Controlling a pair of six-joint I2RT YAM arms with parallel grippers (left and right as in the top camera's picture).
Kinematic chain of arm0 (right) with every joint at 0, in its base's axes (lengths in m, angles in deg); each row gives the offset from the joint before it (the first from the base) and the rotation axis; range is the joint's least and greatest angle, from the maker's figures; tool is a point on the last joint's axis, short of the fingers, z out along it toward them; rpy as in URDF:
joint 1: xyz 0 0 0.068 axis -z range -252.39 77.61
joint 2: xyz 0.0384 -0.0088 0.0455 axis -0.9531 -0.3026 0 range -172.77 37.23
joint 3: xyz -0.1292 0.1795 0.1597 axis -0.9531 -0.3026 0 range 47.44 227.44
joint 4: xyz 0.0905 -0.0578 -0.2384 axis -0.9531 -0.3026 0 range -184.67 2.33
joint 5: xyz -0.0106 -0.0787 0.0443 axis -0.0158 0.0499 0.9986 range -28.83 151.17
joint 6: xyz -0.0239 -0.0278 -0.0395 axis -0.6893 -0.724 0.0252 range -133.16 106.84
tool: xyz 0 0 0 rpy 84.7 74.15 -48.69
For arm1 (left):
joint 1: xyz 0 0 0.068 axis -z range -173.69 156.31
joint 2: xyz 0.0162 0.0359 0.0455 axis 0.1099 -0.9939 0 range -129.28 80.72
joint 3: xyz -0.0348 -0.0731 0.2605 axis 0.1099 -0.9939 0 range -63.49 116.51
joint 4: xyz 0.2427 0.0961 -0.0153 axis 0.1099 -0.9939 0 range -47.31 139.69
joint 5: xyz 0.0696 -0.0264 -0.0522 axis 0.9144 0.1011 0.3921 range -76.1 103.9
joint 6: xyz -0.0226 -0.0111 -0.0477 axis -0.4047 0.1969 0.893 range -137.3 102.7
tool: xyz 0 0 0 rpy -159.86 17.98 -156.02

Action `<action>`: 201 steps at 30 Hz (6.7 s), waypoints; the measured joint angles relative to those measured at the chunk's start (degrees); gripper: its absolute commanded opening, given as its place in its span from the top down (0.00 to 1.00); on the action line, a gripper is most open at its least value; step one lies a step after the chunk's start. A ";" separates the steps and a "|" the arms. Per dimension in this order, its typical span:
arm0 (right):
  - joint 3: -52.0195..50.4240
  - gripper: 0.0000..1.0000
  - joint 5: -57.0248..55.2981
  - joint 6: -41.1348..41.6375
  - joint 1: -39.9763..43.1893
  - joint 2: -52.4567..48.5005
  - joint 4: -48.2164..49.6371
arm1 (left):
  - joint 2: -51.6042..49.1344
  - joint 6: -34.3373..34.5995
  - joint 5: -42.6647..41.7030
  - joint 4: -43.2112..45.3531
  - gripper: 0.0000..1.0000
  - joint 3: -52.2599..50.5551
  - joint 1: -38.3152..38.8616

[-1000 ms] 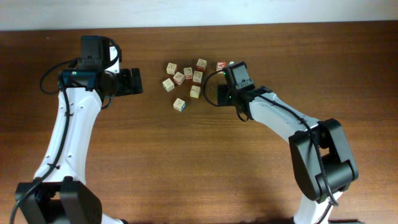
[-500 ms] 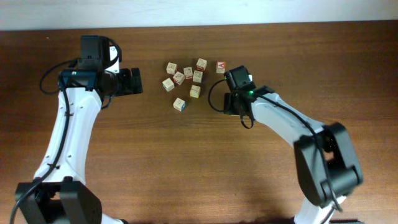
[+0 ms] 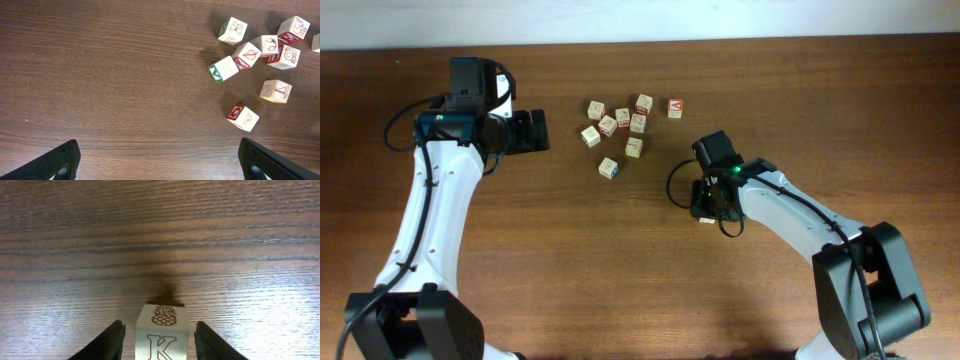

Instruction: Rotate 4 blocks

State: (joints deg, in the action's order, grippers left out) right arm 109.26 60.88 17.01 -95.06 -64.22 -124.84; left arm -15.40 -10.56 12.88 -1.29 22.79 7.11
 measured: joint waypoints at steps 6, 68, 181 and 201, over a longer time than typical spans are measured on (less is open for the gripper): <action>0.04 0.60 2.84 -2.78 0.02 0.00 1.33 | 0.02 0.00 0.00 0.00 0.01 0.00 0.00; 11.76 0.48 -3.30 3.37 -10.38 -7.50 -6.40 | 0.00 0.00 0.00 -0.02 0.01 0.20 0.00; 28.68 0.96 -6.40 10.19 -25.42 -21.62 -11.61 | 0.00 0.00 0.00 -0.20 0.01 0.31 0.00; 28.33 0.96 -7.89 3.74 -5.99 -8.66 -19.89 | 0.00 0.00 0.00 -0.24 0.01 0.31 -0.04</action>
State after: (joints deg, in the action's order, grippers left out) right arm 137.59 52.99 20.75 -101.05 -72.87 -144.73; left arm -15.40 -10.56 12.88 -1.53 23.10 7.06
